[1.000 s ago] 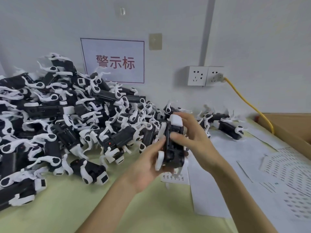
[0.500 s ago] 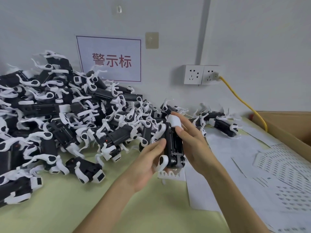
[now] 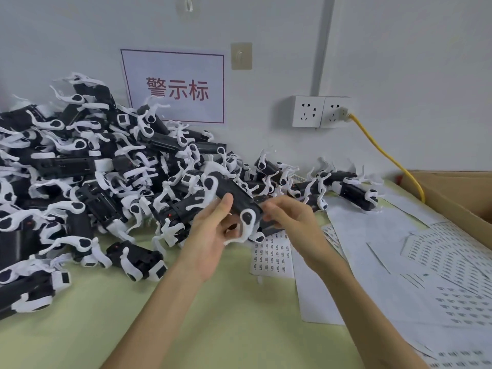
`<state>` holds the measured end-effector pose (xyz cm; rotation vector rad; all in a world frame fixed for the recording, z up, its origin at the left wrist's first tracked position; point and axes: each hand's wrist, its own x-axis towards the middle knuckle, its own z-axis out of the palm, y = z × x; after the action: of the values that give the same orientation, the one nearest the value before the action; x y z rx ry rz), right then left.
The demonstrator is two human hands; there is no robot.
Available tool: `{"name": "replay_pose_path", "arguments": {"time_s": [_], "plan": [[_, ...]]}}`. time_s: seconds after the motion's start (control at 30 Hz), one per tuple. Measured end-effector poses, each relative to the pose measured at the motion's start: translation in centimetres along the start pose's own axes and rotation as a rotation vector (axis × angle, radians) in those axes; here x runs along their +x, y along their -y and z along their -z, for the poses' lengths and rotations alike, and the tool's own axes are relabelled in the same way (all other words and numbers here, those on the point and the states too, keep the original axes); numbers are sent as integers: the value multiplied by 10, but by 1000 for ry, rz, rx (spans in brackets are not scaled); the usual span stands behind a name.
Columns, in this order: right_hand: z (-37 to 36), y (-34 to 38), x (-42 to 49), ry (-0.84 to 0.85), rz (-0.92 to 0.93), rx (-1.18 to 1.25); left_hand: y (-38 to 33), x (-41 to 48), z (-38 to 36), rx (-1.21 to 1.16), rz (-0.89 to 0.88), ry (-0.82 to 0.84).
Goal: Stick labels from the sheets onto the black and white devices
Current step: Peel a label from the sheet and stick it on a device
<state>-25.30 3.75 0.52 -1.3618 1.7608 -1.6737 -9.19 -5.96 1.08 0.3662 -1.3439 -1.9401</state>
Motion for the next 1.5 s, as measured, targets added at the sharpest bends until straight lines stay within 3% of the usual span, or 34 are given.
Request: {"name": "replay_pose_path", "arguments": {"time_s": [0.1,0.13,0.3,0.47,0.63,0.83,0.97,1.07,1.13,1.23,1.37,1.5], "plan": [[8,-19,4,98,-60,-682,1,4,11,-32,-5,25],[9,-26,3,138,-112,-802,6,7,19,-16,1,21],[5,-47,3,252,-202,-720,14,3,21,-38,25,72],[9,-59,5,331,-255,-946,11,2,20,-86,160,91],[11,-55,5,233,-190,-873,16,13,26,-103,223,122],[11,-34,4,159,-74,-842,22,29,43,-152,244,39],[33,-16,6,172,-58,-410,16,29,40,-159,242,55],[50,-3,2,19,5,132,5,17,33,-56,250,70],[50,2,1,-85,32,283,0,8,27,-11,242,82],[37,3,1,-170,74,259,-5,-2,12,-6,213,161],[23,-2,-1,-200,99,54,-4,-11,0,-26,192,274],[15,-6,-1,-319,250,-312,-2,-12,-4,22,163,204]]}}
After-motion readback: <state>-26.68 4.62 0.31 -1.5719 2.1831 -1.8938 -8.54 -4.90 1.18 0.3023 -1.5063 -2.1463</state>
